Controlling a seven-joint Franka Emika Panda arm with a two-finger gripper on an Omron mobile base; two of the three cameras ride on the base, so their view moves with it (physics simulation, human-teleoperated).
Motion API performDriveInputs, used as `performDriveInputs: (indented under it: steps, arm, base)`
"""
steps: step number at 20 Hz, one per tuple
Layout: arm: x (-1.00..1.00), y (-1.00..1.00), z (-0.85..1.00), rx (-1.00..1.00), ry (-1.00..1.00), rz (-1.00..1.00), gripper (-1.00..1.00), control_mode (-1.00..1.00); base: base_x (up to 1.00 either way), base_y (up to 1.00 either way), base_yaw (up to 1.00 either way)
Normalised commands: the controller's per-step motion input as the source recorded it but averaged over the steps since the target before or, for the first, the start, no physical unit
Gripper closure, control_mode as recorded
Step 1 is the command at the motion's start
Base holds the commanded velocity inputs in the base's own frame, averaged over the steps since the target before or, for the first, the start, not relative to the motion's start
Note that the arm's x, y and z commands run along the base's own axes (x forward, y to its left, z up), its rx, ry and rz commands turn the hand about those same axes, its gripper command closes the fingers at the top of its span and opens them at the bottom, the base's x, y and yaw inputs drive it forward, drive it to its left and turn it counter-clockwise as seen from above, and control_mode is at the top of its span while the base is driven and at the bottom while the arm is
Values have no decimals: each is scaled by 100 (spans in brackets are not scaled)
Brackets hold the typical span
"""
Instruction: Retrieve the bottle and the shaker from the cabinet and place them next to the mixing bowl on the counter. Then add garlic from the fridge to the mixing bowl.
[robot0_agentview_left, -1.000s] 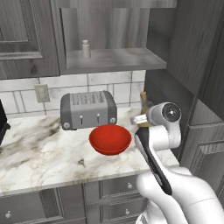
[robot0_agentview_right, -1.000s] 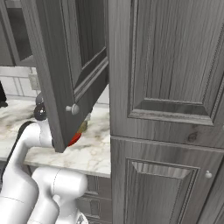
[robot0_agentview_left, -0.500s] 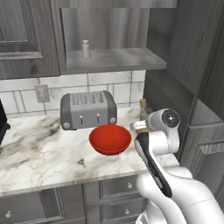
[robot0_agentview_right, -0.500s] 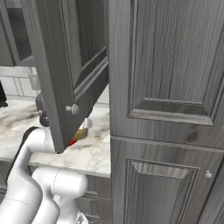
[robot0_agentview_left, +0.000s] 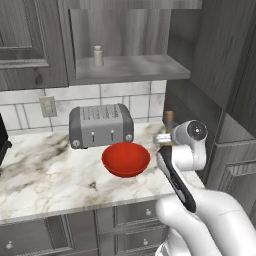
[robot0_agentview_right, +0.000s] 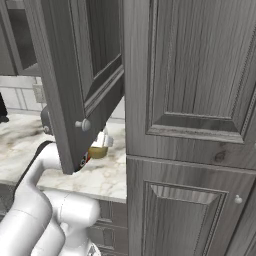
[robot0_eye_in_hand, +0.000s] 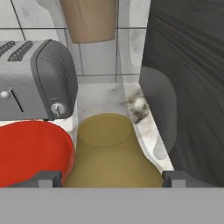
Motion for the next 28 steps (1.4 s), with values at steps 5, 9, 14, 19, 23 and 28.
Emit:
performDriveInputs:
  steps: [5, 9, 14, 19, 23, 28]
  arm:
    - [14, -11, -41, 0, 1, -6, 100, -100]
    - [13, 0, -54, 0, 1, 0, 100, -100]
    - [15, 0, -50, 0, 0, 0, 100, -100]
    - [14, 0, -62, 0, 0, 0, 100, -100]
    - [11, 1, -53, 3, 0, 3, 100, -100]
    - [5, 4, -37, 6, -4, 10, 100, -100]
  base:
    - [0, 0, 0]
    - [0, 0, 0]
    - [0, 0, 0]
    - [0, 0, 0]
    - [0, 0, 0]
    - [0, 0, 0]
